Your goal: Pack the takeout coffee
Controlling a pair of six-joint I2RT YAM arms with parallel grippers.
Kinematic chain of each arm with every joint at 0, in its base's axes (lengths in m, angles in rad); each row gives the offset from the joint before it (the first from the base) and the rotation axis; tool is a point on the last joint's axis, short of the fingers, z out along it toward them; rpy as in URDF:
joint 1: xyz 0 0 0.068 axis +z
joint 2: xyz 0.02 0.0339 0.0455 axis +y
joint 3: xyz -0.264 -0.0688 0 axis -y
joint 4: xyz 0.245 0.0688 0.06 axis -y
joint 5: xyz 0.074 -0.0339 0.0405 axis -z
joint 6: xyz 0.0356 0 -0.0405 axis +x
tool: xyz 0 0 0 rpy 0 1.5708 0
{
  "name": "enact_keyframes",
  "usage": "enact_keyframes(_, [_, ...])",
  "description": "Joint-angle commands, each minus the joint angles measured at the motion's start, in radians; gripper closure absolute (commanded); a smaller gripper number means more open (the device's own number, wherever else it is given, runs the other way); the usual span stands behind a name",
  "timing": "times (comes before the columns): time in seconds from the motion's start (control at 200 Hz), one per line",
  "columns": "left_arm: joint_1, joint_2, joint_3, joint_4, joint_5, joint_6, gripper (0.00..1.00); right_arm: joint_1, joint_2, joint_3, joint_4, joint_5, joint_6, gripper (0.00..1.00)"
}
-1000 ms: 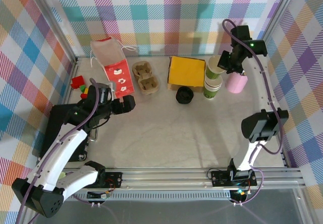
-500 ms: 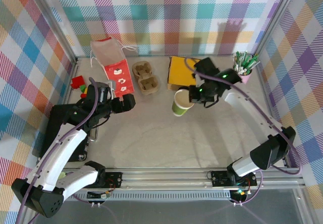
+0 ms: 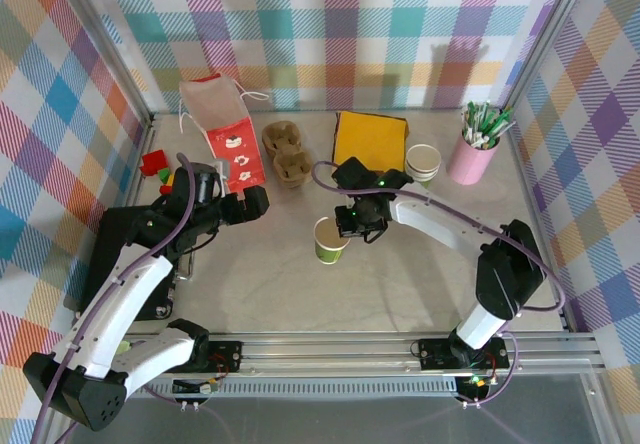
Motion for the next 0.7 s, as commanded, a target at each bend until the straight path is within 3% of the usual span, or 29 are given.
enact_keyframes(0.0, [-0.01, -0.019, -0.014, 0.02, 0.004, -0.006, 0.0, 0.012, 0.015, -0.026, 0.047, 0.021, 0.019, 0.89])
enact_keyframes(0.275, [-0.009, -0.031, -0.021, 0.013, -0.004, -0.006, 0.0, 0.03, 0.031, -0.069, 0.07, 0.048, 0.03, 0.85])
enact_keyframes(0.405, [-0.01, -0.038, -0.018, 0.003, -0.01, -0.003, 0.0, 0.038, 0.025, -0.05, 0.043, 0.064, 0.033, 0.72])
enact_keyframes(0.51, [-0.01, -0.039, -0.01, -0.01, -0.02, -0.004, 0.0, 0.039, 0.009, 0.005, -0.006, 0.086, 0.035, 0.55])
enact_keyframes(0.7, [-0.01, -0.053, 0.003, -0.028, -0.025, -0.002, 0.0, 0.039, 0.018, 0.202, -0.149, 0.196, 0.001, 0.46])
